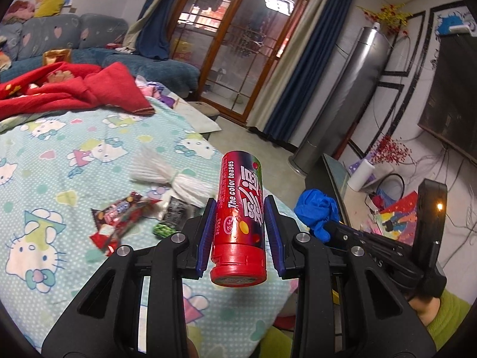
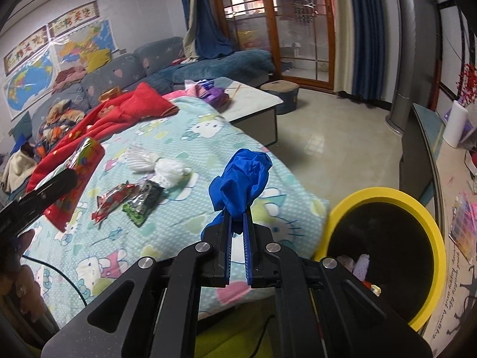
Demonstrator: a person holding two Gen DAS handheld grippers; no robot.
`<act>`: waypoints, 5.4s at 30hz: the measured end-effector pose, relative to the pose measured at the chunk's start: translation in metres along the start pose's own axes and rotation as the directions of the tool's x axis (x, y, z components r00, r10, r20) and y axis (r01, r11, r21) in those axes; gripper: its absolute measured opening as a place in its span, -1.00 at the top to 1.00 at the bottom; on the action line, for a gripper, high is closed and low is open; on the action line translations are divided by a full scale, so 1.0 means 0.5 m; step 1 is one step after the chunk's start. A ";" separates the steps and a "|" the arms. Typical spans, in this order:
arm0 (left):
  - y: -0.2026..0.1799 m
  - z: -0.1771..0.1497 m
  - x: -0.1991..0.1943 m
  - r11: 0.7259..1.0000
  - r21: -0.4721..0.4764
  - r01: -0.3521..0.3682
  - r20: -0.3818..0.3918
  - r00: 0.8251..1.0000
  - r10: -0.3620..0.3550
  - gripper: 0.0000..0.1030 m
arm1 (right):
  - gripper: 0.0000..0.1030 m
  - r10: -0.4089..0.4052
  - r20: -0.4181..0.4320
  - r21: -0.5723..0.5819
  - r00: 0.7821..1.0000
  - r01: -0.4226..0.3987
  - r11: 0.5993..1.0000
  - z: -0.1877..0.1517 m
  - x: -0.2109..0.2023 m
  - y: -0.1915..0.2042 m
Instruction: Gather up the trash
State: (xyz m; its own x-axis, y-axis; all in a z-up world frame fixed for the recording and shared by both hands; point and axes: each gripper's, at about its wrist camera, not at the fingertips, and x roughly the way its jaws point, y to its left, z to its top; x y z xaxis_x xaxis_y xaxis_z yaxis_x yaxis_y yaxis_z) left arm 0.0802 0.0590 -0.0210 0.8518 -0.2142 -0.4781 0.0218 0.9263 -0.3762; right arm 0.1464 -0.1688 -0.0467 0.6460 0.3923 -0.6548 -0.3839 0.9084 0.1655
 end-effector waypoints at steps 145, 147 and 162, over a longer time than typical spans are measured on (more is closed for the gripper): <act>0.128 0.071 0.037 0.937 -0.013 -0.350 0.091 0.932 0.350 -0.79 | -0.26 0.104 0.028 -0.075 0.994 -0.102 0.992 0.028 0.038 0.160; 0.154 0.074 0.035 0.934 -0.031 -0.355 0.074 0.931 0.356 -0.79 | -0.26 0.115 0.010 -0.078 0.993 -0.113 0.991 0.026 0.054 0.175; 0.314 0.036 0.066 0.939 -0.155 -0.306 -0.115 0.950 0.291 -0.34 | -0.25 0.140 -0.136 -0.086 0.981 -0.152 0.985 0.016 0.211 0.258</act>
State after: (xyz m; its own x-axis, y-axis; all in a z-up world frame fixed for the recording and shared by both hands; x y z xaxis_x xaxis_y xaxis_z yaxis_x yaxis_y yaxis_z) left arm 0.1212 0.2031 -0.0814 0.7554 0.0304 -0.6546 -0.3216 0.8876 -0.3299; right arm 0.1704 -0.0088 -0.0886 0.4901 0.4920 -0.7195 -0.5328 0.8224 0.1994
